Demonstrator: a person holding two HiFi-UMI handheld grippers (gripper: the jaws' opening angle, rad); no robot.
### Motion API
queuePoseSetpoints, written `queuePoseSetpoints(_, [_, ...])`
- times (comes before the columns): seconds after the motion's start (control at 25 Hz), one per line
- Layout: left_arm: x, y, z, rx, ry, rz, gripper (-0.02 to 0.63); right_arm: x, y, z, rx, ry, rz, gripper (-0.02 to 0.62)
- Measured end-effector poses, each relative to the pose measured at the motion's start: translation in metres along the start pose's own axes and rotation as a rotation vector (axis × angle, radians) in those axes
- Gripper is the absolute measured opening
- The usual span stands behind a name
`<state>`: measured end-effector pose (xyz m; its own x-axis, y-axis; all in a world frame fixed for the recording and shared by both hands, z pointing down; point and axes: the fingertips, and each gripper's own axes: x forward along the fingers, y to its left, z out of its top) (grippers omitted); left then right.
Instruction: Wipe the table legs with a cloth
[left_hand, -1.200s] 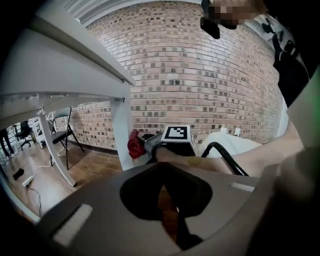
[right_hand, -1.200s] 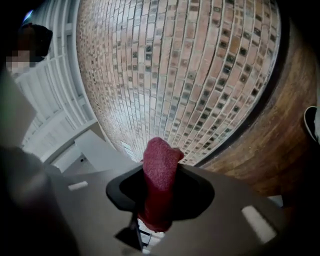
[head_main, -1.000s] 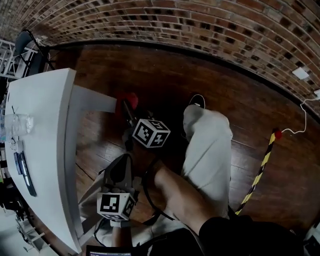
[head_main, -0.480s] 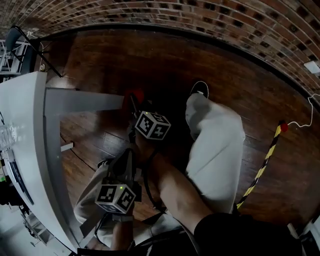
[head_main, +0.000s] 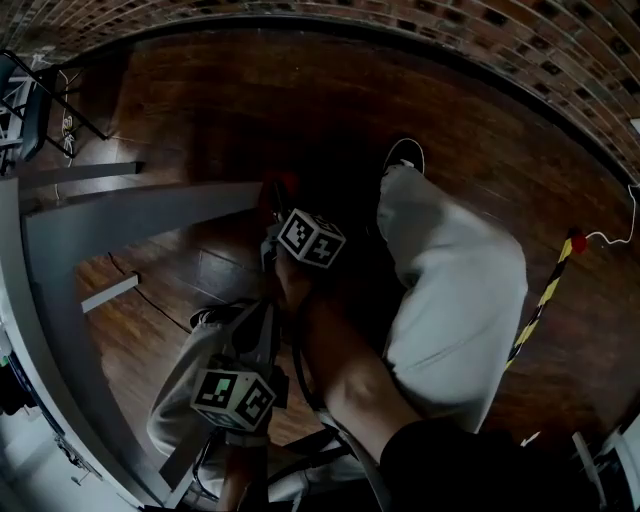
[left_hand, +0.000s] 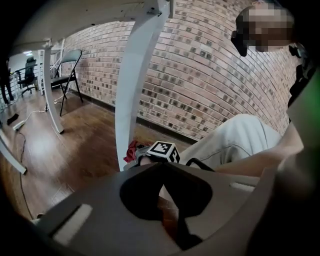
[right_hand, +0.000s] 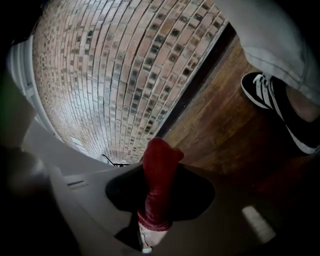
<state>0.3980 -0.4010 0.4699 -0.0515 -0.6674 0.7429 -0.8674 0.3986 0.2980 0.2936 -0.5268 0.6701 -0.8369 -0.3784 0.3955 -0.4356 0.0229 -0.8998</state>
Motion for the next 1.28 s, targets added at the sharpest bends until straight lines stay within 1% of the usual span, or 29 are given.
queuePoseSetpoints(0.16, [0.013, 0.012, -0.008, -0.047, 0.031, 0.012, 0.002, 0.012, -0.038, -0.011, 0.044, 0.01, -0.058, 0.107])
queuePoseSetpoints(0.28, [0.022, 0.022, -0.013, -0.074, 0.048, 0.011, 0.002, 0.023, -0.068, -0.02, 0.052, 0.029, -0.117, 0.107])
queuePoseSetpoints(0.44, [0.03, 0.026, -0.024, -0.096, 0.083, 0.013, 0.002, 0.034, -0.109, -0.038, 0.058, 0.096, -0.194, 0.107])
queuePoseSetpoints(0.52, [0.034, 0.027, -0.028, -0.1, 0.105, 0.016, 0.002, 0.038, -0.128, -0.047, 0.068, 0.136, -0.229, 0.107])
queuePoseSetpoints(0.68, [0.046, 0.027, -0.031, -0.093, 0.14, 0.003, 0.002, 0.047, -0.159, -0.052, 0.095, 0.173, -0.287, 0.107])
queuePoseSetpoints(0.76, [0.048, 0.027, -0.032, -0.087, 0.147, -0.005, 0.002, 0.054, -0.174, -0.057, 0.09, 0.227, -0.31, 0.107])
queuePoseSetpoints(0.8, [0.049, 0.027, -0.033, -0.08, 0.15, -0.01, 0.002, 0.06, -0.182, -0.057, 0.066, 0.273, -0.318, 0.107])
queuePoseSetpoints(0.88, [0.05, 0.028, -0.036, -0.063, 0.164, -0.018, 0.002, 0.072, -0.194, -0.053, -0.016, 0.376, -0.322, 0.106])
queuePoseSetpoints(0.96, [0.049, 0.031, -0.039, -0.045, 0.187, -0.022, 0.002, 0.086, -0.196, -0.045, -0.108, 0.452, -0.3, 0.106])
queuePoseSetpoints(1.0, [0.048, 0.032, -0.04, -0.04, 0.197, -0.024, 0.002, 0.093, -0.193, -0.042, -0.155, 0.483, -0.274, 0.106])
queuePoseSetpoints(1.08, [0.048, 0.034, -0.04, -0.036, 0.207, -0.029, 0.002, 0.109, -0.179, -0.04, -0.275, 0.563, -0.189, 0.106])
queuePoseSetpoints(1.2, [0.049, 0.037, -0.037, -0.024, 0.207, -0.033, 0.002, 0.125, -0.158, -0.049, -0.487, 0.751, -0.046, 0.104])
queuePoseSetpoints(1.28, [0.049, 0.038, -0.035, -0.013, 0.208, -0.032, 0.002, 0.127, -0.144, -0.053, -0.568, 0.864, 0.047, 0.103])
